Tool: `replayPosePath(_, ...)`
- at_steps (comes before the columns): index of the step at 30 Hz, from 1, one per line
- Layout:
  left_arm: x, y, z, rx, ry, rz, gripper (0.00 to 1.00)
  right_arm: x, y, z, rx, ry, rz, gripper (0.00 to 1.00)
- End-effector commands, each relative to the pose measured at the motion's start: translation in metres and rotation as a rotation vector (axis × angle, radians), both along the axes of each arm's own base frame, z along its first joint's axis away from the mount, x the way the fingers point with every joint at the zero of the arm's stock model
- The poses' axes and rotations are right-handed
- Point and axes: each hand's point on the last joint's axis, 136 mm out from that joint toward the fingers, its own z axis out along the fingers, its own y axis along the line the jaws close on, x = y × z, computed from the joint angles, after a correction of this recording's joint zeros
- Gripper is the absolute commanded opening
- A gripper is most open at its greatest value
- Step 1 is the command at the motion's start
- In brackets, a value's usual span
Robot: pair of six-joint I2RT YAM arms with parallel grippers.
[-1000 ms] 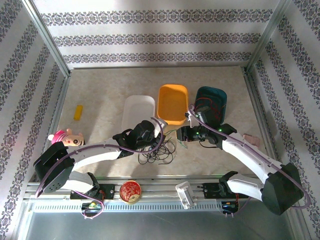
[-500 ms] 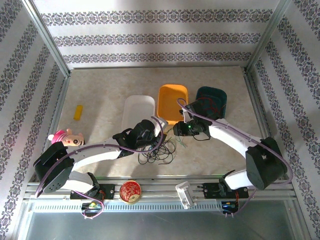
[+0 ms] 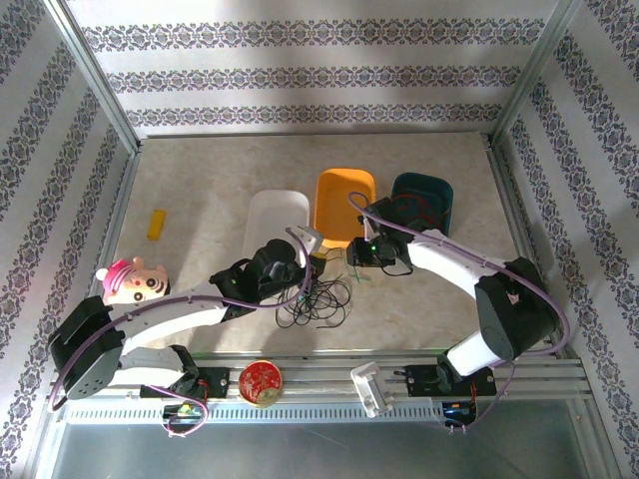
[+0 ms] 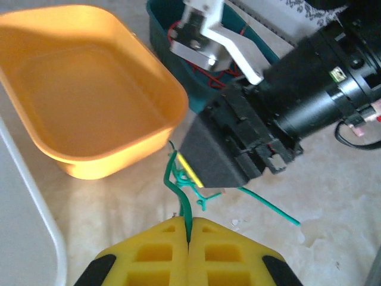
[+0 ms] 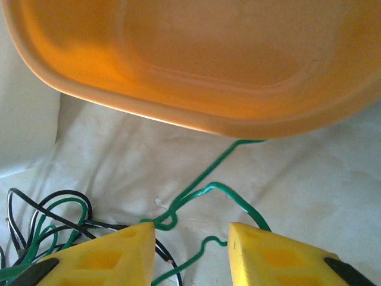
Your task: Untangle the cables
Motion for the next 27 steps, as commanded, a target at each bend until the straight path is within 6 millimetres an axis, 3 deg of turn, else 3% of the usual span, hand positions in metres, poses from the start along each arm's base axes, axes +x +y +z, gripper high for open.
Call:
replayPosePath(1,0.011,0.017,0.006,0.005,-0.029,0.098,0.0,-0.005,-0.018,0.007,0.01,-0.014,-0.042,0.38)
replayPosePath(5,0.016,0.024,0.004,0.001,-0.024,0.128,0.0,-0.011,-0.051,0.003,0.046,0.018,-0.155,0.38)
replayPosePath(9,0.017,0.022,0.001,0.01,-0.015,0.115,0.0,-0.014,-0.071,0.007,0.116,0.014,-0.225,0.38)
replayPosePath(15,0.015,0.011,-0.006,0.034,0.016,0.058,0.0,-0.016,-0.049,0.05,0.298,-0.134,-0.126,0.41)
replayPosePath(21,0.015,0.004,-0.007,0.029,0.02,0.036,0.0,-0.029,-0.016,0.08,0.353,-0.237,0.034,0.42)
replayPosePath(27,0.015,0.001,-0.006,0.027,0.023,0.025,0.0,-0.039,0.009,0.086,0.349,-0.235,0.152,0.46)
